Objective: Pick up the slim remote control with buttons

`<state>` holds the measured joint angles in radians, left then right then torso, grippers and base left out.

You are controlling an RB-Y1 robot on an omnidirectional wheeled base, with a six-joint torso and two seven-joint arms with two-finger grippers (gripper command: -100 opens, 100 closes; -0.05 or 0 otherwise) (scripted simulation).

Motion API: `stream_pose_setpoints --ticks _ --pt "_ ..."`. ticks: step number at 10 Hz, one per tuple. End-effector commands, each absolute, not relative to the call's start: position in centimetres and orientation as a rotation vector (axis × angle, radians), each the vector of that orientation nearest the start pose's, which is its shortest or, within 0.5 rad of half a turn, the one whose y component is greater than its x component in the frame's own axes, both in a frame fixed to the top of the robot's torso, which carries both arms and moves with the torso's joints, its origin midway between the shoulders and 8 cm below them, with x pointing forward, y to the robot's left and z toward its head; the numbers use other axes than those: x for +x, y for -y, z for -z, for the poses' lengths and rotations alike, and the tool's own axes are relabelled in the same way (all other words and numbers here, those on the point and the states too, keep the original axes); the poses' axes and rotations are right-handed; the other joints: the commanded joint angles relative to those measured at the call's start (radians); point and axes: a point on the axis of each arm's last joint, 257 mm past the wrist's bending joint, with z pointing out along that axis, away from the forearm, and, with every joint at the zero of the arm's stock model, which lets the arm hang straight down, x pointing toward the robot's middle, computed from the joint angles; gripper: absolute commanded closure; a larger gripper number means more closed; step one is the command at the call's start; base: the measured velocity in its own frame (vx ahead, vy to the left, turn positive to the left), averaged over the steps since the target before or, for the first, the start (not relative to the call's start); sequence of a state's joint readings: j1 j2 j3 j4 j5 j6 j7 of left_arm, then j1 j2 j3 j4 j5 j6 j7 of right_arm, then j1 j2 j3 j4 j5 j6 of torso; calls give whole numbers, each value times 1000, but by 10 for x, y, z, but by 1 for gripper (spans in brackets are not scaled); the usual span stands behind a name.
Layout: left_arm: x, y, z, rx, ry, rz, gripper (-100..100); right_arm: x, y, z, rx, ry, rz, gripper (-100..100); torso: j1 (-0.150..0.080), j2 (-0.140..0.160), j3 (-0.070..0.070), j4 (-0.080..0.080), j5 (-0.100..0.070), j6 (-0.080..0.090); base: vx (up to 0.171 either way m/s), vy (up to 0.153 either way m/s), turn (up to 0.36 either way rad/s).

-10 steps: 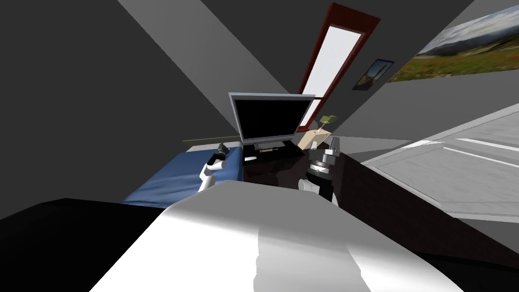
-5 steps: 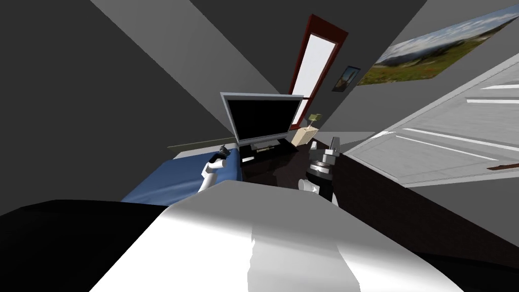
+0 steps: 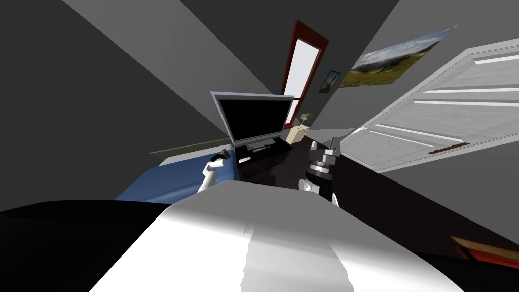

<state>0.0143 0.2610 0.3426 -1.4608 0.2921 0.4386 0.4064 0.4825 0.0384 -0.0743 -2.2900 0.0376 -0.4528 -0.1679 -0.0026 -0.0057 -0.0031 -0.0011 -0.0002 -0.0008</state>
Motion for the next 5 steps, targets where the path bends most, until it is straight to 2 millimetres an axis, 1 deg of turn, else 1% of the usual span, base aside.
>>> stream_pose_setpoints --ticks 1,5 --pt "470 -477 363 -2118 -837 967 -100 346 303 -26 735 -562 -1358 0 0 0 0 0 0 0 -11 -55 -177" --pt "470 -477 363 -2118 -837 967 -100 346 303 -26 735 -563 -1358 0 4 0 0 0 1 -1 0 2 6"
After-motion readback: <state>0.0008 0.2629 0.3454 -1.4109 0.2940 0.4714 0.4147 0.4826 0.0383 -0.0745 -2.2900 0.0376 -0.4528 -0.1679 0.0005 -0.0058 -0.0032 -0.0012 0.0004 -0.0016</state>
